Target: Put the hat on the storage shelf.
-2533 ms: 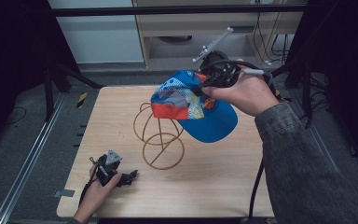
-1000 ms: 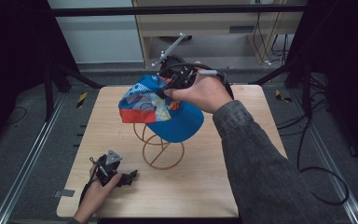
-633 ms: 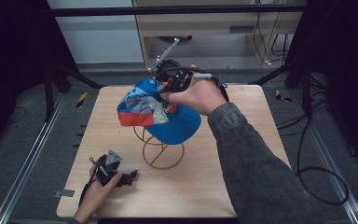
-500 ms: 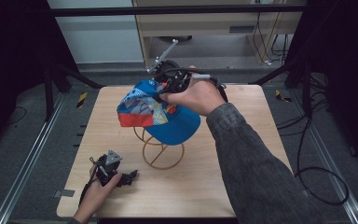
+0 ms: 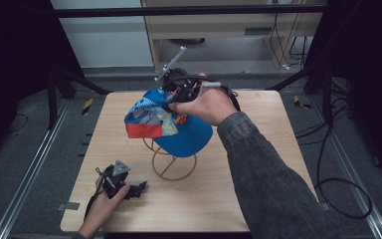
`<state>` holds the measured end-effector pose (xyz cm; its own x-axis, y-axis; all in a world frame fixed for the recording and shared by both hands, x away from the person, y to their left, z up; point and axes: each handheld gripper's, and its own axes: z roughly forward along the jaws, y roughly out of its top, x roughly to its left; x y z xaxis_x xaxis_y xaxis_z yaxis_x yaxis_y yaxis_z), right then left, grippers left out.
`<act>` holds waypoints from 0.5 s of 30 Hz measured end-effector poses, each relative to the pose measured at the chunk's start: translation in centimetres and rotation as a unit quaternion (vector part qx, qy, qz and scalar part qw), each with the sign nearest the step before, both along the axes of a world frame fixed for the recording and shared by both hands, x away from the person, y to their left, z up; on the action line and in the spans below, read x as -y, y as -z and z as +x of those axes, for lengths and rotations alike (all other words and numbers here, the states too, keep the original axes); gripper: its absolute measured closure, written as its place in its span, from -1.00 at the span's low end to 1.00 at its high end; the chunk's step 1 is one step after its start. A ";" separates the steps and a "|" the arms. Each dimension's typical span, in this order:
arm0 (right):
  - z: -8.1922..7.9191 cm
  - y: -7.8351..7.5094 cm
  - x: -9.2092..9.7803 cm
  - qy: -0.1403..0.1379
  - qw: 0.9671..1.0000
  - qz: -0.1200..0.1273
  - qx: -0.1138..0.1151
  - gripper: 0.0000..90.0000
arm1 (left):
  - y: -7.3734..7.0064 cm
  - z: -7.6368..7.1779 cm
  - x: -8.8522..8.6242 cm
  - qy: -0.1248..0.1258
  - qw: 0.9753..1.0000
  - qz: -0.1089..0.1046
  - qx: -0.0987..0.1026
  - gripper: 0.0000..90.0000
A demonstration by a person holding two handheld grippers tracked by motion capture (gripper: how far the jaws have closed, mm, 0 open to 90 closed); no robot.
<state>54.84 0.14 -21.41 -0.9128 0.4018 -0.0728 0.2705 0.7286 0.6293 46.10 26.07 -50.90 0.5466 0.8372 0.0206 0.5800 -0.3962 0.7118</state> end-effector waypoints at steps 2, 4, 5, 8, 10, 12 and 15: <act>0.0 0.1 -0.1 -0.001 1.000 -0.002 -0.001 0.97 | 0.0 0.0 0.0 0.000 1.000 0.000 0.000 -1.00; 0.0 0.1 -0.2 -0.003 1.000 -0.003 -0.002 0.97 | 0.0 0.0 0.0 0.000 1.000 0.000 0.000 -1.00; 0.0 0.2 -0.3 -0.002 1.000 -0.005 -0.001 0.97 | 0.0 0.0 0.0 0.000 1.000 0.000 0.000 -1.00; 0.0 0.2 -0.3 -0.001 1.000 -0.007 0.000 0.96 | 0.0 0.0 0.0 0.000 1.000 0.000 0.000 -1.00; 0.0 0.3 -0.4 -0.002 1.000 -0.008 -0.001 0.96 | 0.0 0.0 0.0 0.000 1.000 0.000 0.000 -1.00; 0.0 0.4 -0.4 -0.002 1.000 -0.010 -0.001 0.96 | 0.0 0.0 0.0 0.000 1.000 0.000 0.000 -1.00; 0.0 0.4 -0.5 -0.002 1.000 -0.010 -0.001 0.96 | 0.0 0.0 0.0 0.000 1.000 0.000 0.000 -1.00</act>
<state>54.83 0.61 -21.84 -0.9143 0.3973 -0.0794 0.2689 0.7417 0.6145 46.10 26.07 -50.90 0.5462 0.8374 0.0200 0.5802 -0.3955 0.7120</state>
